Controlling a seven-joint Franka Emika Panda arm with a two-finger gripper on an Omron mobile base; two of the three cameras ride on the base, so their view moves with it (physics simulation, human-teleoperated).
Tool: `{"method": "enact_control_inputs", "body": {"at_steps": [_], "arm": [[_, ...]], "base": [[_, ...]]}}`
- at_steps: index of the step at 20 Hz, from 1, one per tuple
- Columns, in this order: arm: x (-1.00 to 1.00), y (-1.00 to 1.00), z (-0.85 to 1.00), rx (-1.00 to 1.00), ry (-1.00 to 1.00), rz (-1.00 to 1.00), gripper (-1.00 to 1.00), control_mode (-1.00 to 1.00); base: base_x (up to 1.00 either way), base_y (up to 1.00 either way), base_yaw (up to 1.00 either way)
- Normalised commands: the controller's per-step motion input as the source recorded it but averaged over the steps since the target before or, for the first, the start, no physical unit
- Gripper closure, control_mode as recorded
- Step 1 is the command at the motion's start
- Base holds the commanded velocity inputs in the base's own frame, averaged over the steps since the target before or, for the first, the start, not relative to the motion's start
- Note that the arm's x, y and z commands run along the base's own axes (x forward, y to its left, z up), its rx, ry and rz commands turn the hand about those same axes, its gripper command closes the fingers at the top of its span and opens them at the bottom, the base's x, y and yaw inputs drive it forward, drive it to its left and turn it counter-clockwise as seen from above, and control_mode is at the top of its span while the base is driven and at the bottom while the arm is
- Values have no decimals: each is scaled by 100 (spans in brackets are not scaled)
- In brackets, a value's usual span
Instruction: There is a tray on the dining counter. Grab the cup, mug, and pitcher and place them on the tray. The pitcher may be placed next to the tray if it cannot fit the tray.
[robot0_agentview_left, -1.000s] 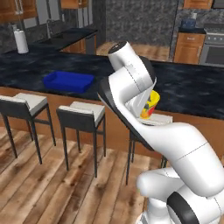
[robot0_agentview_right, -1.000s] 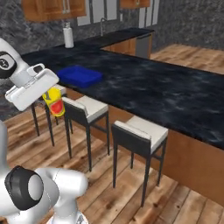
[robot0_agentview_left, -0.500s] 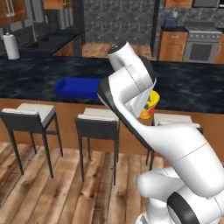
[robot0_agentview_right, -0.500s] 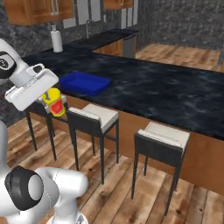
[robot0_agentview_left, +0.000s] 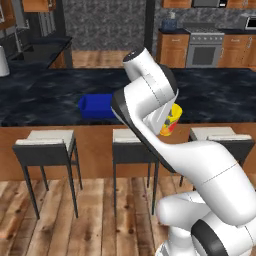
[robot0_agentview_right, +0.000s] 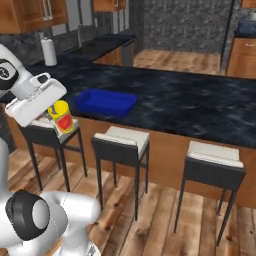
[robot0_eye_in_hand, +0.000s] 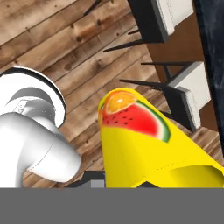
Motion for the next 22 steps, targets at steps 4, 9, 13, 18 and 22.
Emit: {"method": "enact_control_inputs", "body": {"at_steps": [4, 9, 13, 18, 22], "arm": [[0, 0, 0, 0, 0, 0, 100, 100], [0, 0, 0, 0, 0, 0, 100, 100], [0, 0, 0, 0, 0, 0, 100, 100], [0, 0, 0, 0, 0, 0, 100, 100], [0, 0, 0, 0, 0, 0, 100, 100]], "base": [[22, 89, -35], [42, 26, -25], [66, 0, -9], [77, 26, 0], [67, 61, -2]]}}
